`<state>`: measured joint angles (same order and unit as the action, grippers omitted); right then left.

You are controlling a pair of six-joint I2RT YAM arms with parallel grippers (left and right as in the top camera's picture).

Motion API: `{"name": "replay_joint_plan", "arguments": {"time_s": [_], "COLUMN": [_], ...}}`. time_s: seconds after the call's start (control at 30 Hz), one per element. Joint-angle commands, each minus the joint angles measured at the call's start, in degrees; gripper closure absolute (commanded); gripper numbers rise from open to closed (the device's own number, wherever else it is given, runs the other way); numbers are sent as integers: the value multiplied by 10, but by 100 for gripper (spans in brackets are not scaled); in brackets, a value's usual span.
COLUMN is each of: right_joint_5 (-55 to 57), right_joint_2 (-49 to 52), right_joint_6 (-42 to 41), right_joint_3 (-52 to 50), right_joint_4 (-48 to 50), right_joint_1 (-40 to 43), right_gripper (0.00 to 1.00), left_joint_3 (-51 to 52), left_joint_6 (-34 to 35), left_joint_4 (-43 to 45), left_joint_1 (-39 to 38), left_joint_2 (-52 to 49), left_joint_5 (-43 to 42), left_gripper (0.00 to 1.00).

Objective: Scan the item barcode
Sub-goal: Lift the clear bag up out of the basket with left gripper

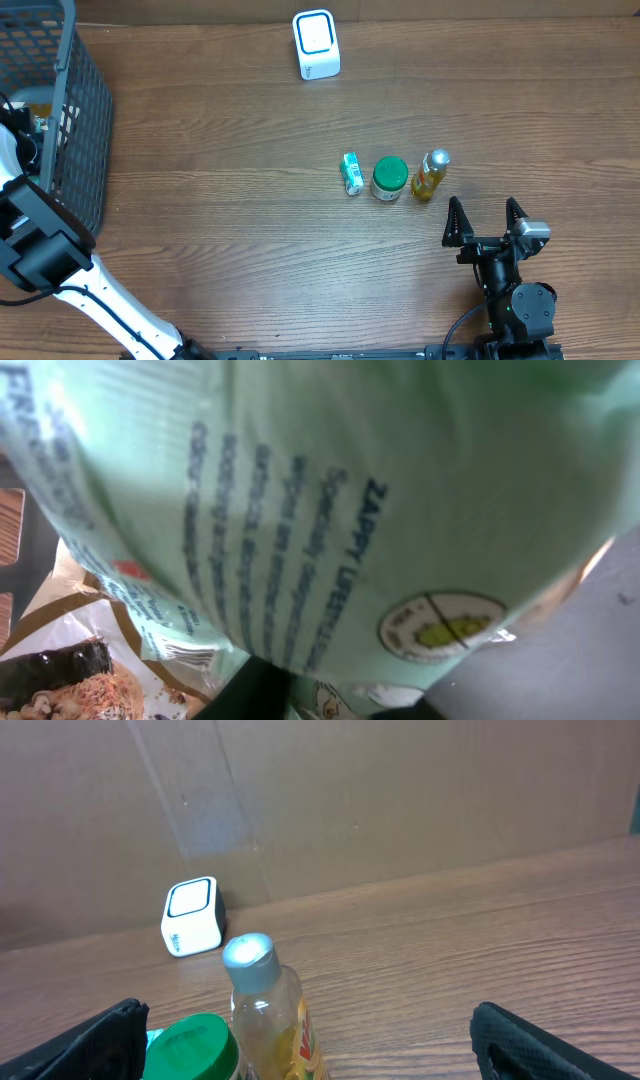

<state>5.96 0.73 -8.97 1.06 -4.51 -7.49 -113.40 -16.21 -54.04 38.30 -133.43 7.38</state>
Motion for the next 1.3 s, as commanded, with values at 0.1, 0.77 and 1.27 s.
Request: {"name": "replay_joint_plan", "arguments": {"time_s": [0.1, 0.77, 1.27], "right_joint_5": [-1, -1, -1], "right_joint_2": [-6, -6, -6], "right_joint_6": [3, 3, 3], "right_joint_3": [-6, -6, -6], "right_joint_4": [3, 3, 3], "right_joint_1": [1, 1, 1], "right_gripper": [0, 0, 0], "left_joint_3": [-24, -113, -113], "left_joint_6": [109, 270, 296], "left_joint_4": [-37, -115, -149], "left_joint_1": [-3, -4, -21], "left_joint_2": [-16, 243, 391], "left_joint_5": [-23, -73, -221], "left_gripper": [94, 96, 96]}}
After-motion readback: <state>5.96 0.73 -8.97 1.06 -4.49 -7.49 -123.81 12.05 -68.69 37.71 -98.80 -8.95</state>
